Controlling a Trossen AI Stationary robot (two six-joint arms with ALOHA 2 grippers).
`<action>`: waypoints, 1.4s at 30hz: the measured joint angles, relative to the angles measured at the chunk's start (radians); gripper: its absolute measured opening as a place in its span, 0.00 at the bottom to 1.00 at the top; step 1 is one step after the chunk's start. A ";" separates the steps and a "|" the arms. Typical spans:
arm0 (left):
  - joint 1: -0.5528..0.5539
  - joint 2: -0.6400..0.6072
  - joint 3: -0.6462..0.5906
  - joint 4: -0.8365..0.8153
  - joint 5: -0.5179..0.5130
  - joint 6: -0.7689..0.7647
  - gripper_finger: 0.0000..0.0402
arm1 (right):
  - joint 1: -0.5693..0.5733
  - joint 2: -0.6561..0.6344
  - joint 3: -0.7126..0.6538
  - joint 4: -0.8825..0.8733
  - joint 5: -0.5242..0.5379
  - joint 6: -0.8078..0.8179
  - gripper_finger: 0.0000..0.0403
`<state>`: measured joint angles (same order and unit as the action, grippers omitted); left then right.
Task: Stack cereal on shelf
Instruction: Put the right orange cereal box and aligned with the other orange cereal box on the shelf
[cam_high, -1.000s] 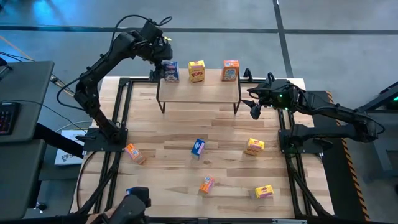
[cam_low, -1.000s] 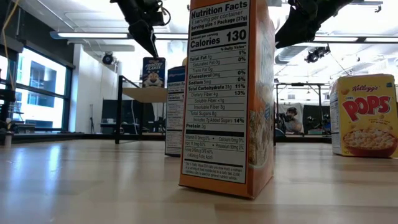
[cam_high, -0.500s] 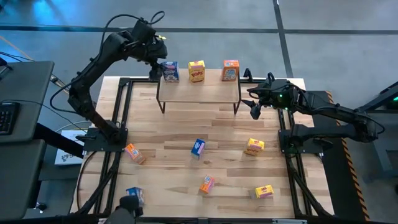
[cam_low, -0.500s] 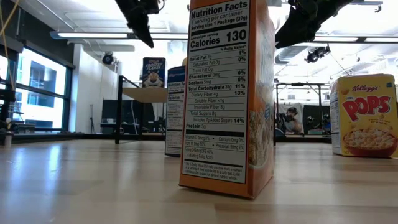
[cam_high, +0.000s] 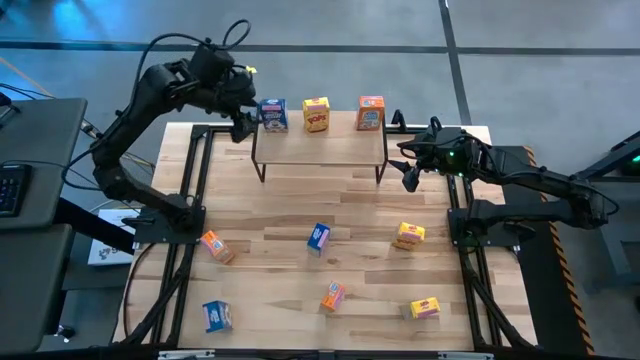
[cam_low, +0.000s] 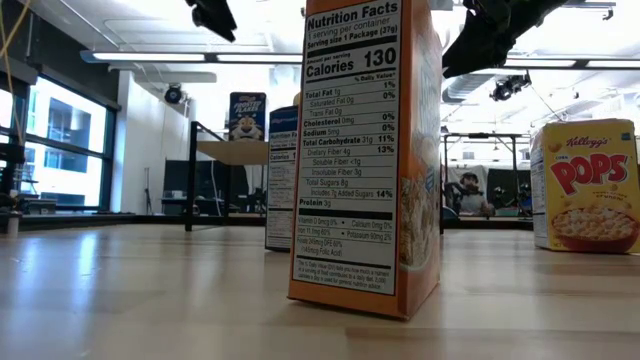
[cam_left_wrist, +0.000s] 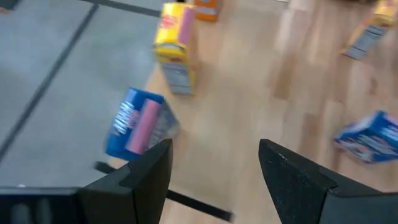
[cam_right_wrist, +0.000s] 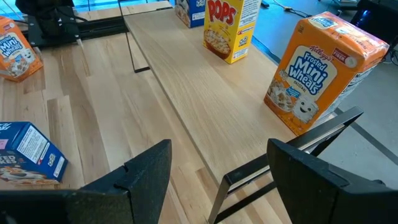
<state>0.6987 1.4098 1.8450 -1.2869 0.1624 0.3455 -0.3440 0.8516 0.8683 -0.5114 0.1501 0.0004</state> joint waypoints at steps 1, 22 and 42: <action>-0.008 -0.008 0.000 -0.012 0.013 -0.009 0.57 | 0.000 0.000 0.000 0.000 0.000 0.000 0.64; -0.217 -0.286 -0.479 0.306 0.028 -0.292 0.57 | 0.000 0.000 0.000 0.000 0.000 0.000 0.64; -0.477 -0.390 -0.828 0.617 -0.234 -0.544 0.57 | 0.000 0.000 0.000 -0.007 0.002 -0.087 0.64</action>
<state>0.2219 1.0195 1.0166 -0.6696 -0.0714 -0.1987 -0.3443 0.8513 0.8682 -0.5186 0.1525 -0.0868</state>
